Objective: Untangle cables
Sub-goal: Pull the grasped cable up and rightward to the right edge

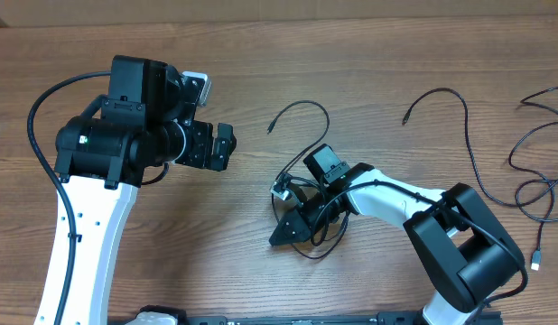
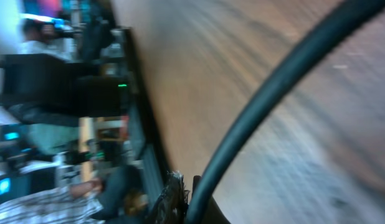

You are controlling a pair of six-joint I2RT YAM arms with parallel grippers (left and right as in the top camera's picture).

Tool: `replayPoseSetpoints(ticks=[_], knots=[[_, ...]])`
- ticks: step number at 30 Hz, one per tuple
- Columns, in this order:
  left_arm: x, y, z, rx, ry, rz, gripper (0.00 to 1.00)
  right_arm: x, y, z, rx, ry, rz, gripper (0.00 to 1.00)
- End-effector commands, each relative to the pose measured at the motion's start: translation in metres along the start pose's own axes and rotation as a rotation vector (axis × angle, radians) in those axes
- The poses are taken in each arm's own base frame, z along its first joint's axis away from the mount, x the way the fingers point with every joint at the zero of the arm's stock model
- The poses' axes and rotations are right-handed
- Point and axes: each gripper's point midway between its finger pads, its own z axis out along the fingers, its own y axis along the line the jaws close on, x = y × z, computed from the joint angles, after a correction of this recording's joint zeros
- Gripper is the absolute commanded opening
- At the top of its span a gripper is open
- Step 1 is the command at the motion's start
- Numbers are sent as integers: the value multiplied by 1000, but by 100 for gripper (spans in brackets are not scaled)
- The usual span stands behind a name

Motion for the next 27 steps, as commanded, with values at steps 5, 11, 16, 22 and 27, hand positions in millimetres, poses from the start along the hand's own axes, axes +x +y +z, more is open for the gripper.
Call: replayPoseSetpoints(ticks=[5, 11, 16, 22, 27], knots=[[-1, 1, 1, -8, 0, -8, 99, -86, 76, -66, -96, -176, -132, 4], [-1, 1, 1, -8, 0, -8, 100, -167, 135, -172, 189, -468, -254, 4], [-1, 1, 1, -8, 0, -8, 100, -208, 184, -292, 457, -807, -326, 4], [-1, 1, 1, -8, 0, -8, 100, -199, 254, -464, 800, -1277, -411, 4], [-1, 1, 1, -8, 0, -8, 99, -150, 289, -571, 1036, -1565, -389, 4]])
